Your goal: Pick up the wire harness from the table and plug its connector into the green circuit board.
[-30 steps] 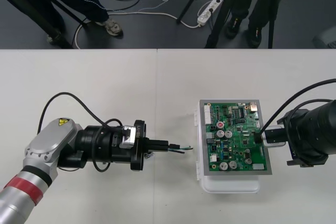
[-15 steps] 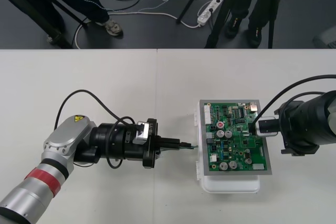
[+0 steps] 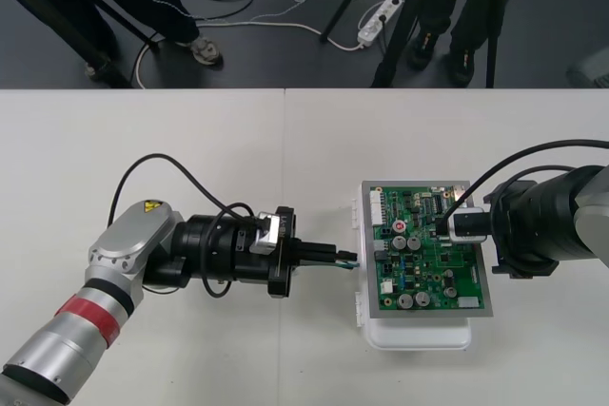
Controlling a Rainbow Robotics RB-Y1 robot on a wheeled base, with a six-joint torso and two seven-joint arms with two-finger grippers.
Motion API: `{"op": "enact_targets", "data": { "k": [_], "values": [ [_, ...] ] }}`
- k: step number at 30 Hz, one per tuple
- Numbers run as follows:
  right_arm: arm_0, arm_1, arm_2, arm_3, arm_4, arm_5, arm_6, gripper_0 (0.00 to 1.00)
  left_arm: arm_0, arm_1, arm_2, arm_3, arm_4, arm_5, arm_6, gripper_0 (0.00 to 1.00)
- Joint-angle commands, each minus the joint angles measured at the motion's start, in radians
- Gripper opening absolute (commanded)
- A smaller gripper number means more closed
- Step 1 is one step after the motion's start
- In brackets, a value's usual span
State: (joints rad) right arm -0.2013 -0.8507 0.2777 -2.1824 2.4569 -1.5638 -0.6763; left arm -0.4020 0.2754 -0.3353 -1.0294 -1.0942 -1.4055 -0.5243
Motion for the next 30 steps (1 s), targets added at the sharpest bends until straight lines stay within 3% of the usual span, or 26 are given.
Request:
{"op": "enact_targets", "data": {
  "k": [1,30],
  "values": [
    [0.013,0.013,0.012,-0.008,0.013,-0.007,-0.028,1.0,-0.043,-0.028,-0.014,-0.009,0.003,0.01,-0.082,0.0],
    [0.028,0.028,0.072,-0.01,0.036,-0.007,-0.016,1.0,-0.061,-0.045,-0.1,-0.009,0.043,0.115,-0.082,0.0]
  ]
}}
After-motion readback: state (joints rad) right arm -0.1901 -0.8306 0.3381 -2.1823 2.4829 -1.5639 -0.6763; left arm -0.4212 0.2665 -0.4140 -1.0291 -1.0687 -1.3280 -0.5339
